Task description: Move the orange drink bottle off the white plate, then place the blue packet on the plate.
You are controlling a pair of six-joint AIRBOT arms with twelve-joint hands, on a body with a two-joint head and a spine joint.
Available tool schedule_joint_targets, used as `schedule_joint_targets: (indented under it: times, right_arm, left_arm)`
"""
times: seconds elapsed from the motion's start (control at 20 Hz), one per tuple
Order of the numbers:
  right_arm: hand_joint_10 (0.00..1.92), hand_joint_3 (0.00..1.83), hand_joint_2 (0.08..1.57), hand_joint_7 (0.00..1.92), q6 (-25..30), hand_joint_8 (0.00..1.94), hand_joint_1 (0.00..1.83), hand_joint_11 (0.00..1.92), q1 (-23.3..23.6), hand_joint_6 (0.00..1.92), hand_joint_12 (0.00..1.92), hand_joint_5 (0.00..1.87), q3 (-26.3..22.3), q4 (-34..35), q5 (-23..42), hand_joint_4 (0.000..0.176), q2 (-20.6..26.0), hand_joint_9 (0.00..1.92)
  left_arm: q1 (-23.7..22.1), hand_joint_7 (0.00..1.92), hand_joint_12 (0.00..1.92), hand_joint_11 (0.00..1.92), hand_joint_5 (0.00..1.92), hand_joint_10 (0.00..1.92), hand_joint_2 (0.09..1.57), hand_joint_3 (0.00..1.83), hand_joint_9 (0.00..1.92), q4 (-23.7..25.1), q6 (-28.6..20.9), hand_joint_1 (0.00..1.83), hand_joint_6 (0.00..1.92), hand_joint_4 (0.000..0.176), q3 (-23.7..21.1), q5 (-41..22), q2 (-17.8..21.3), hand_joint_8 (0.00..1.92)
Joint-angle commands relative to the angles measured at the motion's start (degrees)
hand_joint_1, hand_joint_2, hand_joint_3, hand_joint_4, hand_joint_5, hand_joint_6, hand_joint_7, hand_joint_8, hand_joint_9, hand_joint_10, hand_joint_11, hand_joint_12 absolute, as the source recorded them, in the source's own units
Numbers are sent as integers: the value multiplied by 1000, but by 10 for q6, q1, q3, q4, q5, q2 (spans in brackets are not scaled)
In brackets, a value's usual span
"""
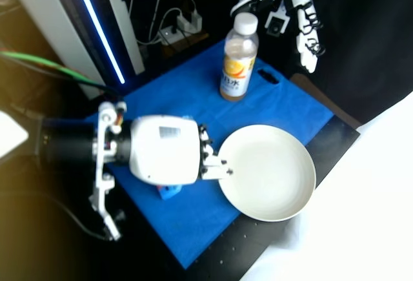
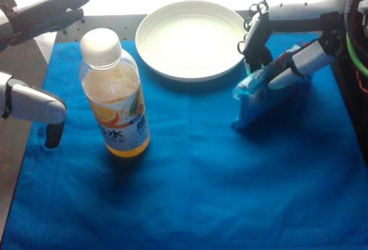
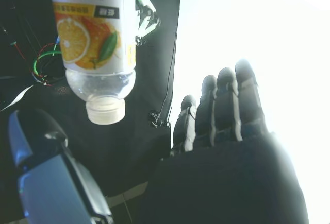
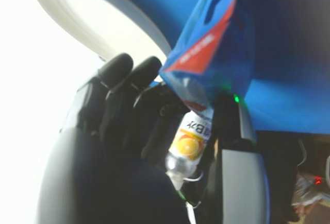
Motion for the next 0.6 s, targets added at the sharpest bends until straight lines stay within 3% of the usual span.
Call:
schedule_joint_targets:
  times: [0.0,0.05,0.1,0.15,0.2,0.25,0.3,0.35,0.4,0.45,0.5,0.55]
  right_arm:
    - [1215,0,1138,917,-6,1179,1212,323,1,909,1635,973,2,16,-4,0,-1,525]
    - [1219,0,1137,928,-6,1201,1220,312,1,868,1678,973,2,18,-4,0,-1,554]
    - [1104,0,1132,949,-6,1174,1224,348,1,869,1591,969,-1,18,-3,0,-1,641]
    - [1294,0,1122,1017,-6,958,1332,405,3,898,1433,968,-1,21,1,0,-1,783]
    - [1264,0,1122,979,-6,1184,1279,546,10,734,1622,1001,-2,21,5,0,2,792]
    - [1087,0,1124,991,-6,1185,1265,629,12,775,1537,975,-3,21,8,0,4,858]
    - [983,0,1100,1069,-7,1069,1276,805,21,734,1452,992,-6,22,12,0,8,1031]
    - [1047,0,1114,1048,-7,1121,1273,841,34,769,1444,956,-7,16,14,0,9,1074]
    - [1147,0,1088,1061,-7,900,1370,842,44,735,1252,954,-8,12,15,0,10,1073]
    - [944,4,1106,1062,-7,1036,1292,862,54,814,1224,942,-7,10,15,0,10,1074]
    - [821,0,1111,1065,-7,1057,1277,839,64,819,1259,948,-7,8,15,0,10,1107]
    - [1162,0,1099,1042,-7,945,1366,750,69,733,1283,963,-7,8,15,0,10,1020]
  left_arm:
    - [-2,110,195,0,0,2,602,0,86,-31,-2,681,0,170,-1,-67,-1,2]
    - [1,105,196,0,0,0,597,0,78,-33,-2,693,0,174,-1,-68,-1,0]
    - [4,107,198,0,0,3,591,0,84,-35,-2,694,0,165,-1,-69,-1,1]
    - [6,107,197,0,0,3,591,0,84,-36,-2,698,0,159,-1,-69,-1,1]
    - [7,109,199,0,0,3,592,0,84,-36,-2,698,0,155,0,-69,-1,2]
    - [7,109,200,0,0,2,591,0,83,-36,-2,696,0,157,0,-68,-1,2]
    - [7,114,203,1,0,4,578,0,88,-37,-2,707,0,158,0,-68,-1,4]
    - [8,119,215,14,0,7,590,0,97,-38,-1,694,0,151,0,-68,0,5]
    - [10,123,277,2,0,1,591,0,107,-39,-1,685,0,151,0,-69,1,0]
    - [11,122,289,0,0,0,592,1,109,-40,-1,683,0,152,0,-69,2,0]
    - [12,119,293,0,0,0,598,3,108,-40,-1,687,0,140,0,-69,3,0]
    - [12,120,294,0,0,0,603,5,108,-40,-1,693,0,130,0,-69,3,0]
